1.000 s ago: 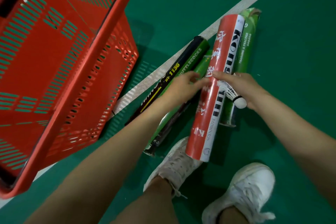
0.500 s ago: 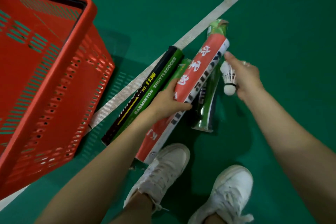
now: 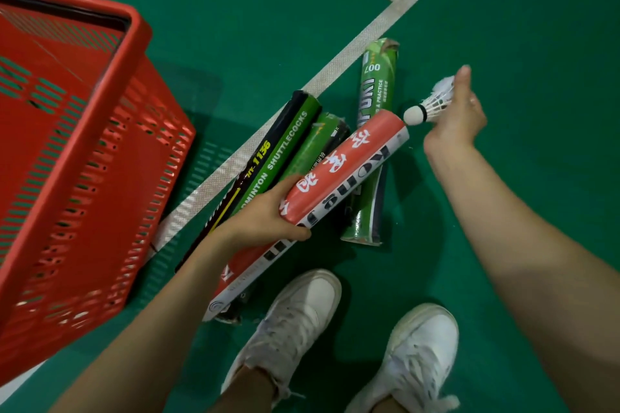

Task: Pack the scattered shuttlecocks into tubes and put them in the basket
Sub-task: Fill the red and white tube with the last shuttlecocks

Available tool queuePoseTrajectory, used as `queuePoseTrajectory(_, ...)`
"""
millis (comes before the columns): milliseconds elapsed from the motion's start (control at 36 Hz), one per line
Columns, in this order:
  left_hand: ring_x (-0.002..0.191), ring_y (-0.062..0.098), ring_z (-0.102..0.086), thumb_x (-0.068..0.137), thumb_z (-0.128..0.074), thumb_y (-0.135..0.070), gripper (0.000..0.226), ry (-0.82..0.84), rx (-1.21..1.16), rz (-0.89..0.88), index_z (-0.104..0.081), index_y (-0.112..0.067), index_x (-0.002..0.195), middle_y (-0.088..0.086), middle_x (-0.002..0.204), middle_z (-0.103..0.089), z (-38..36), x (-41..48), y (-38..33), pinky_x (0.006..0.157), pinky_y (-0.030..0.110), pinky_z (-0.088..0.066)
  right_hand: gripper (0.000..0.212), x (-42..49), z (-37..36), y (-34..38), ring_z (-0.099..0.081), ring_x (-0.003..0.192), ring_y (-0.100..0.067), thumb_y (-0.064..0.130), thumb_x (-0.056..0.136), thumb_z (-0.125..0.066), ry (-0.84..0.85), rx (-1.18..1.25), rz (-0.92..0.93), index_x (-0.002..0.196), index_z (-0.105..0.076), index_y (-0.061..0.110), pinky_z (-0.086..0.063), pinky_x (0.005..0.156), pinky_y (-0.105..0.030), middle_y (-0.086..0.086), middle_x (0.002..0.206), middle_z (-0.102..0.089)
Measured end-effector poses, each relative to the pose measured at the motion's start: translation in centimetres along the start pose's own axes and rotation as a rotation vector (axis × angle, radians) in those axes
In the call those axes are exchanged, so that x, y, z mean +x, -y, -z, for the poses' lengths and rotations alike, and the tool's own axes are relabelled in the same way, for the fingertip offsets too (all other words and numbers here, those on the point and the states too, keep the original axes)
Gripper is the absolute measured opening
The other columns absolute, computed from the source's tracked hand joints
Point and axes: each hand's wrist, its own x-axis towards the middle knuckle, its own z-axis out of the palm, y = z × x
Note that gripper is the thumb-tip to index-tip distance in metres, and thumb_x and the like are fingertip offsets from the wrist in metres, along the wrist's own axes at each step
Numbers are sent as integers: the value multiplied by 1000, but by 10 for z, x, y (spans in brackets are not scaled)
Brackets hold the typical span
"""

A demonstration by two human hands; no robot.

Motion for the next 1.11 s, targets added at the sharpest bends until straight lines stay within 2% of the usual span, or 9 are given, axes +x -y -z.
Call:
queuePoseTrajectory(194, 93, 8, -63, 73, -82, -22, 99, 11, -11, -17, -20, -37, 148, -8, 120, -52, 2, -1, 2, 74, 19, -51, 28, -6, 7, 0, -58, 55, -7, 33, 89, -65, 7, -74, -18, 69, -59, 15, -48, 61, -23, 4, 65, -62)
queuePoseTrajectory(278, 97, 8, -62, 72, -83, -22, 98, -7, -17, -39, -22, -37, 147, -6, 123, -53, 2, 1, 0, 77, 18, -50, 25, -12, 6, -3, -61, 66, -7, 39, 90, -60, 218, -211, -116, 78, -63, 16, -52, 73, -25, 6, 72, -64)
queuePoseTrajectory(361, 97, 10, -63, 73, -82, -21, 97, -67, -82, -40, -22, -37, 148, -6, 119, -56, 7, 1, 0, 83, 24, -51, 26, -20, 6, -6, -62, 94, -9, 41, 95, -48, 455, -380, -155, 89, -63, 21, -43, 93, -29, 4, 92, -67)
queuePoseTrajectory(472, 94, 8, -61, 72, -83, -23, 97, -90, -34, -57, -22, -41, 146, -14, 115, -53, 17, 0, 0, 80, 23, -51, 24, -23, 9, 1, -58, 103, -12, 37, 98, -43, 519, -527, -113, 87, -60, 24, -32, 110, -40, 4, 97, -67)
queuePoseTrajectory(694, 91, 5, -61, 69, -85, -24, 99, -64, 102, -87, -24, -39, 146, -11, 116, -55, 23, 3, -6, 76, 17, -49, 22, -14, 27, 21, -58, 88, -7, 25, 99, -46, 593, -722, -15, 83, -62, 23, -37, 109, -40, 6, 87, -64)
queuePoseTrajectory(778, 91, 6, -60, 68, -85, -25, 103, -51, 121, -91, -22, -36, 149, -6, 120, -54, 19, 6, -8, 73, 16, -46, 22, -17, 31, 17, -59, 106, -17, 31, 99, -45, 662, -787, 0, 91, -66, 29, -36, 110, -45, 3, 98, -68)
queuePoseTrajectory(889, 89, 1, -59, 70, -84, -25, 102, -67, 92, -82, -20, -36, 149, -8, 118, -53, 14, 7, -13, 66, 8, -43, 41, -28, 32, 15, -39, 135, -23, 50, 100, -26, 697, -707, -4, 121, -56, 32, -21, 116, -52, -8, 137, -53)
queuePoseTrajectory(1028, 93, 5, -61, 70, -84, -20, 96, -109, 44, -125, -27, -43, 142, -7, 120, -55, 12, 6, -16, 74, 15, -50, 58, -35, 24, 21, -33, 137, -24, 55, 97, -22, 807, -807, 6, 139, -43, 21, -16, 118, -51, -10, 146, -42)
queuePoseTrajectory(1111, 86, 1, -64, 70, -85, -18, 96, -108, -12, -110, -26, -48, 140, -15, 114, -56, 12, 3, -15, 68, 11, -50, 57, -34, 18, 25, -34, 138, -25, 56, 96, -26, 876, -882, 7, 143, -38, 25, -18, 117, -51, -7, 147, -42)
